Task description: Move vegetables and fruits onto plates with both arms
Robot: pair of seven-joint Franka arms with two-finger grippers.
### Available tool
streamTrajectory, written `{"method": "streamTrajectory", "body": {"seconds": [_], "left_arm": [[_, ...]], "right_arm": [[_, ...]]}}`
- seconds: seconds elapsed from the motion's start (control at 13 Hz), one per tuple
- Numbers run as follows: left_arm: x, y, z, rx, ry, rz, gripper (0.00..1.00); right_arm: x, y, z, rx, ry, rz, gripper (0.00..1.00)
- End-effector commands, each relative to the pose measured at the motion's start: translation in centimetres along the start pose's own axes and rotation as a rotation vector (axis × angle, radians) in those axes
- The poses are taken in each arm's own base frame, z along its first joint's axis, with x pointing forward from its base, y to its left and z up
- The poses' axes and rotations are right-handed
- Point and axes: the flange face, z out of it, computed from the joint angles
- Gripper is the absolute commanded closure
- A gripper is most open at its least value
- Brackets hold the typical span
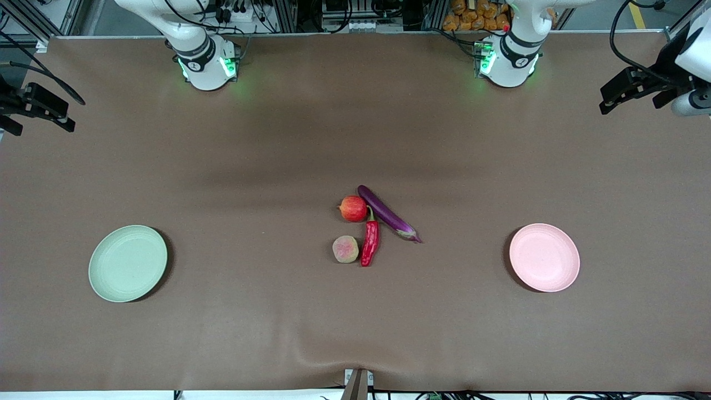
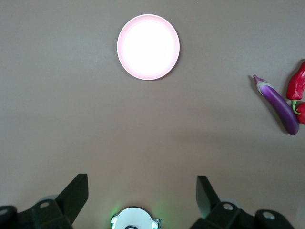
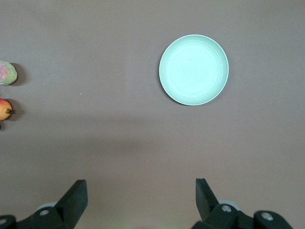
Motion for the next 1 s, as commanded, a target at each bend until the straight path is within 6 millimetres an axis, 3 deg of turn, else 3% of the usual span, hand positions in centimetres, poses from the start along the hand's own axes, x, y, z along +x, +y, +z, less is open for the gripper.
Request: {"method": "streamTrajectory", "body": {"seconds": [0.0, 0.23, 0.39, 0.93], "left_arm": [[0.5, -0.3, -0.1, 0.019, -0.003, 0.032, 0.00], [2.2, -1.3, 1.1, 0.015, -0.024, 0.006, 0.00], [3.5, -1.3, 0.7, 0.015, -0.015, 0.004, 0.00], [3.4, -1.4, 1.0, 0.016, -0.023, 0.007, 0.00]], "right_arm": [[0.1, -0.1, -0.3, 0.001, 0.001, 0.007, 0.00], [0.1, -0.1, -0.3, 0.001, 0.001, 0.006, 0.00], [0.0, -0.1, -0.3, 0.001, -0.001, 0.009, 0.00], [0.1, -0.1, -0.3, 0.001, 0.001, 0.007, 0.00]]}}
